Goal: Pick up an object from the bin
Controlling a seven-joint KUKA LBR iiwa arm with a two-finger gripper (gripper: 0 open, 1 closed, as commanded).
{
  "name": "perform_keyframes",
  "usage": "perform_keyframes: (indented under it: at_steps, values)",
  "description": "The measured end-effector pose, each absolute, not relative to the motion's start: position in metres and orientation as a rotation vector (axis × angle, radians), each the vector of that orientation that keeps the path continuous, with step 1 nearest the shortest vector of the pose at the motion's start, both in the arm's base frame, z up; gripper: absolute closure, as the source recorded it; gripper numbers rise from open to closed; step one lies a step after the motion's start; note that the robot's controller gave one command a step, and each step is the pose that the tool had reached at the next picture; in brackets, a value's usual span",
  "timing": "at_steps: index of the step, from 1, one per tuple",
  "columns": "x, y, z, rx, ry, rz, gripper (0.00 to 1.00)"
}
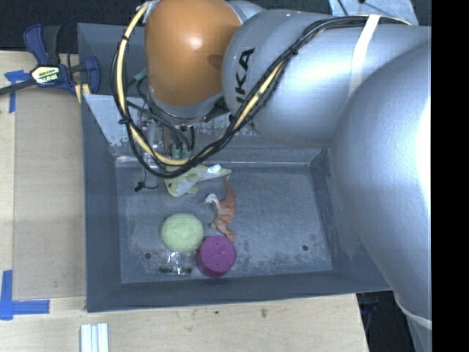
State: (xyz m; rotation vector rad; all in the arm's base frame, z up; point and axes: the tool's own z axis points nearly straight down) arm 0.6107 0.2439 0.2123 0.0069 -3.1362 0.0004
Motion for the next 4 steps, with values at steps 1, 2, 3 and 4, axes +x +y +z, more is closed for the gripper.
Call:
perform_keyframes:
  at_steps: [1, 2, 3, 4]
  values:
    - [0.613, 0.242, 0.218, 0.0, -3.145, -0.002, 0.0]
    - [0.612, 0.187, 0.145, 0.126, -3.145, -0.002, 0.0]
    - [0.611, 0.145, 0.146, 0.706, -3.064, -0.001, 0.0]
    - [0.623, 0.135, 0.121, 0.277, -3.132, -0.001, 0.0]
